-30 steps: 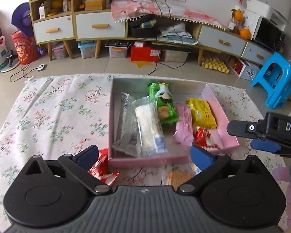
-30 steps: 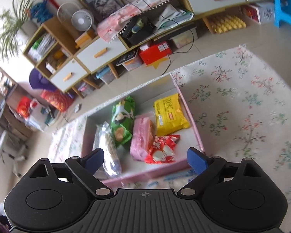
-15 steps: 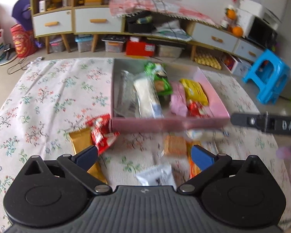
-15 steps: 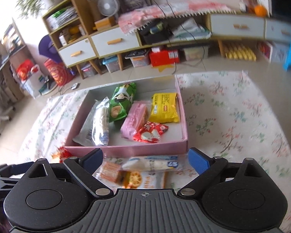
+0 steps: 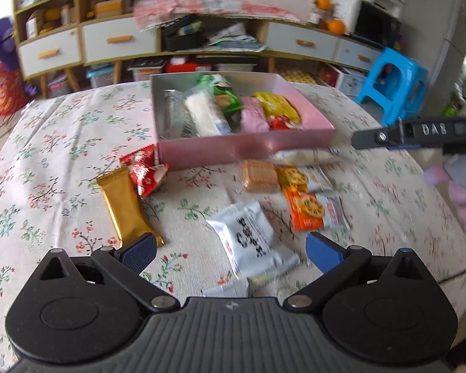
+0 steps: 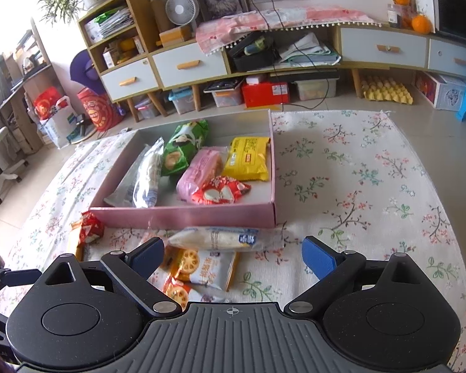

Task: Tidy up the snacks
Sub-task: 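Move both open grippers back over the loose snacks on the table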

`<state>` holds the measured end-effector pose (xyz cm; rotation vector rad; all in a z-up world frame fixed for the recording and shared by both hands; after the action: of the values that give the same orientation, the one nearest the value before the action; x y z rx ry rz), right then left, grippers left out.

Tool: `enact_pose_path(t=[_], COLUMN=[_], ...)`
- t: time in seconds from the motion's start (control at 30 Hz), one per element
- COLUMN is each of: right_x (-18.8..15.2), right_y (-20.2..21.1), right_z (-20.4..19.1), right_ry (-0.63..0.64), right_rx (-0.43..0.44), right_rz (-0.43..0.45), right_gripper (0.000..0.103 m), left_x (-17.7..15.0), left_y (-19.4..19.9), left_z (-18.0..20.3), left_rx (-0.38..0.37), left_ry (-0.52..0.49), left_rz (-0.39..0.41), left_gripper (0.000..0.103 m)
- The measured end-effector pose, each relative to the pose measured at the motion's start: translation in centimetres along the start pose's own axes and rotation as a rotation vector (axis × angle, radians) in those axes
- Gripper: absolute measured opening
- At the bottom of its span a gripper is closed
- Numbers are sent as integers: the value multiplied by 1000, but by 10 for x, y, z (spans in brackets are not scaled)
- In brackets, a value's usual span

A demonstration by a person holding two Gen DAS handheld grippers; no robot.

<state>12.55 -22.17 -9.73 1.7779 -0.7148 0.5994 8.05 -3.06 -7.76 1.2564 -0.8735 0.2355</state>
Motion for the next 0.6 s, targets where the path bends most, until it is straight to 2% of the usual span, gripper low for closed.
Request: enact_pose_path(t=[0.17,0.33,0.5,0.6], right_x=[-19,-38,-58,-71], right_y=[-3,-9,-16,-23], right_z=[4,12,9,0], right_ry=[36,48,149,225], right_rx=[55,62,64,71], right_rz=[-15,-59,-92,-132], right_gripper=[97,97,97,97], left_x=[-20,-32,-43,-50], left_y=[-2,2,0,-2], left_z=[4,4,10,14], left_rx=[-37,-71,-101,-113], left_ry=[-76,-106,-138,-157], left_rz=[3,10,-44,-94], left_gripper=[102,102,101,95])
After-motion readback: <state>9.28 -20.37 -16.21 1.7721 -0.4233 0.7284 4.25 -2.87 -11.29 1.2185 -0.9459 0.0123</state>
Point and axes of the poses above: each gripper's, at about its wrist camera, not at the fingertips, and y roughly against the way its jaws point, z to its right, x to its top, the point moved 8 cm from there along -y, roughly the way its jaws point, and after that the axes turned 4 degrees about -y, right-handed, at the moved point
